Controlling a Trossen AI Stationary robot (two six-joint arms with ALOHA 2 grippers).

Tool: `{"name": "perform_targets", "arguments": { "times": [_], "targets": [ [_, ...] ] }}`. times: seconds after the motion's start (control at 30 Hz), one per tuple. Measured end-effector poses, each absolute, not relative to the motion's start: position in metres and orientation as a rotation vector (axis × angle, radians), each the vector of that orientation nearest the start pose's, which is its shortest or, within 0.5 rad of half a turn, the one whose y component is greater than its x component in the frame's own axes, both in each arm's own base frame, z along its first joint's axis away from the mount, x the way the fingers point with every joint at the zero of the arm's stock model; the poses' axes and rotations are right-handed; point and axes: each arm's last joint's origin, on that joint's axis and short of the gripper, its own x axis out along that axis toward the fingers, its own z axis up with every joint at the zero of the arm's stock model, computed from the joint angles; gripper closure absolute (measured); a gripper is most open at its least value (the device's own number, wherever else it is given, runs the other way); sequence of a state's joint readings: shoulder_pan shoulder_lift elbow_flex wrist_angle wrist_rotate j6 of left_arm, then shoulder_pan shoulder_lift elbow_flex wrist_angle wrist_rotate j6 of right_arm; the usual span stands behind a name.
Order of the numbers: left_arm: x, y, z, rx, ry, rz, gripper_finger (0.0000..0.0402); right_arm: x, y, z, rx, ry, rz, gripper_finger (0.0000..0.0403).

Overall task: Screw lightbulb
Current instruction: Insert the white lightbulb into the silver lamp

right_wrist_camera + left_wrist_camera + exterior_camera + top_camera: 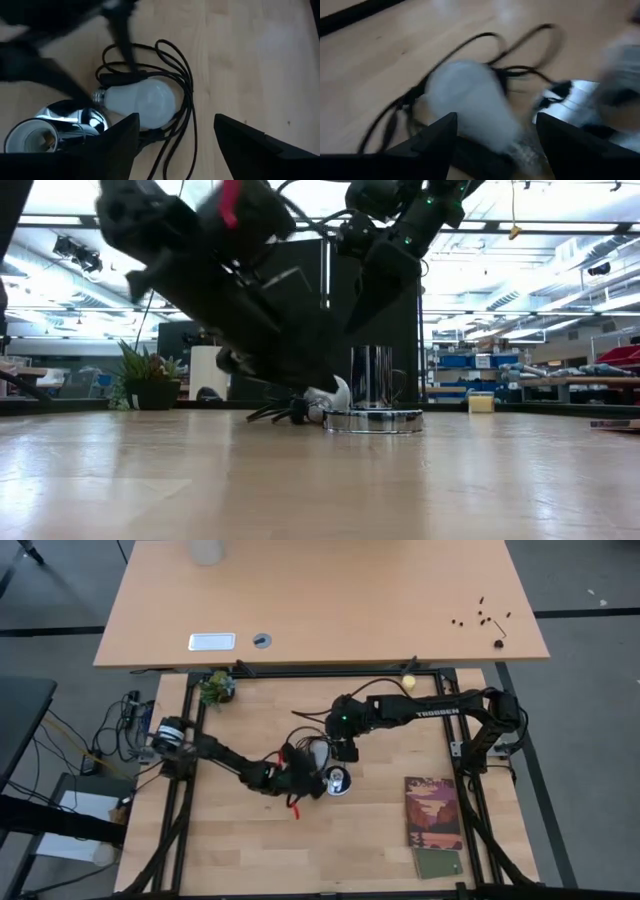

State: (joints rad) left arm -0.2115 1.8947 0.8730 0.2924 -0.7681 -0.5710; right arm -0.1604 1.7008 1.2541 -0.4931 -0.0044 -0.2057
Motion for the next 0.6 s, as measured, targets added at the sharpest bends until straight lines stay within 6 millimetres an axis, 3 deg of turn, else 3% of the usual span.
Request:
{"name": "perform_targets", "arguments": {
  "times": [0.37,0.6],
  "targets": [
    [0.353,-0.016,0.114,-0.19,0.523,0.677,0.0128,0.355,-0.055,0.236,-0.145,0.94,-0.029,0.0147],
    [0.351,-0.013,0.114,-0.173,0.576,0.689,0.0129,0.353,-0.054,0.235,-0.117,0.962,-0.038,0.0149]
  ]
}}
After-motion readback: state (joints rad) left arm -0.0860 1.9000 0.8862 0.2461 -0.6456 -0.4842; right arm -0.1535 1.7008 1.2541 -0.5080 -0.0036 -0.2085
